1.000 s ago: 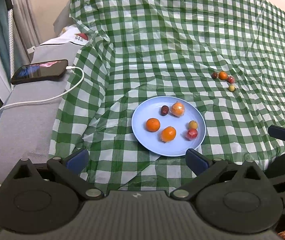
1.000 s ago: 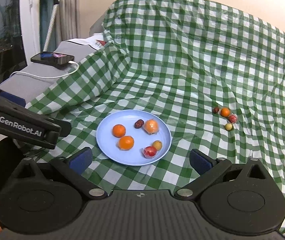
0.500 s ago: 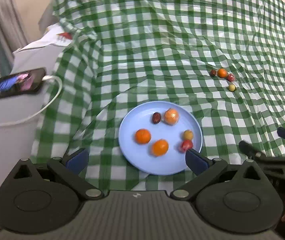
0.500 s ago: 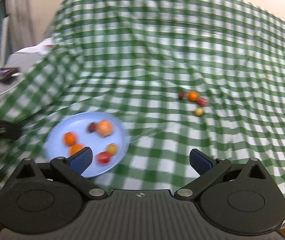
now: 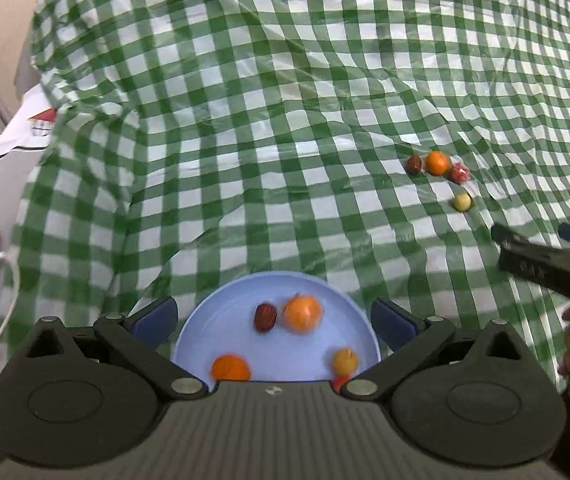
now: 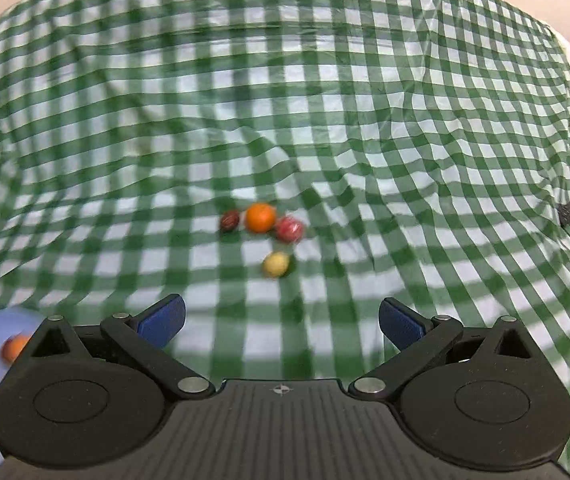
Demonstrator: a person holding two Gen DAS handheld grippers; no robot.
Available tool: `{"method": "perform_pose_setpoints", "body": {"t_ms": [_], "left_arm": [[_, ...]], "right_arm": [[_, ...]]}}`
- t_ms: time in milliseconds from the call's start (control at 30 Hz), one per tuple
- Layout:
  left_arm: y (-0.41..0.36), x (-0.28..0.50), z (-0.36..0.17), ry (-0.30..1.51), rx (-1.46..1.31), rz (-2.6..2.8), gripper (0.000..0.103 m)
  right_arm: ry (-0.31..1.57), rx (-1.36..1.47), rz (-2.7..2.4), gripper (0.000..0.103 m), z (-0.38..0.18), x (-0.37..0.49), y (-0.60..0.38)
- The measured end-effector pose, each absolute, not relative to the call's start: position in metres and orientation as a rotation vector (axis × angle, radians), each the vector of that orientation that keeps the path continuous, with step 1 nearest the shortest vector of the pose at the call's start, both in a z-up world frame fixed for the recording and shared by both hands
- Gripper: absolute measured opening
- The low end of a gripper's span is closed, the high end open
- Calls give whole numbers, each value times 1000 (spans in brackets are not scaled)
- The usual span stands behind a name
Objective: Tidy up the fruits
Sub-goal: 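Grasp a red netted fruit with the right gripper while the left gripper grasps a dark date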
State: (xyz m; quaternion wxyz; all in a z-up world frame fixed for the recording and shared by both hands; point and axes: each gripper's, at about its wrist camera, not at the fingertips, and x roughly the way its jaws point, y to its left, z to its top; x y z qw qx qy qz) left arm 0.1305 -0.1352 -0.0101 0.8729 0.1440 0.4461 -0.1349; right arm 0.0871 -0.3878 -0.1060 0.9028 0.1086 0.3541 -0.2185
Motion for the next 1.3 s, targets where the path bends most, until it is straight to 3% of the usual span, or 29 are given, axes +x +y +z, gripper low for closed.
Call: {"method": "perform_pose_setpoints", "body": {"t_ms": [133, 233, 300, 467, 567, 867, 1000, 1167, 1267, 1300], "left_arm": [[-155, 158, -23, 951, 297, -282, 103], [-171, 177, -35, 958, 312, -287, 103], [-181, 189, -42, 961, 321, -291, 103], [-204, 215, -56, 954, 327, -306, 103], [-219, 228, -62, 946, 329, -320, 103], [-301, 274, -97, 920, 382, -473, 103], [-338, 293, -124, 915, 456, -561, 82], [-366, 304, -148, 922, 540, -683, 81], [-375, 309, -157, 931, 531, -722, 69], [-375, 310, -155, 930, 509, -742, 48]], "right_arm": [[729, 188, -473, 102, -133, 130, -419], [750, 159, -462, 94, -155, 159, -436], [758, 157, -429, 73, -168, 173, -445], [761, 162, -373, 63, -189, 200, -457], [782, 156, -327, 31, -199, 216, -458], [659, 434, -694, 31, -172, 113, -471], [591, 431, -686, 31, -180, 108, -481], [580, 477, -650, 31, -186, 105, -488], [578, 494, -643, 31, -189, 108, -492], [581, 497, -639, 31, -190, 108, -493]]}}
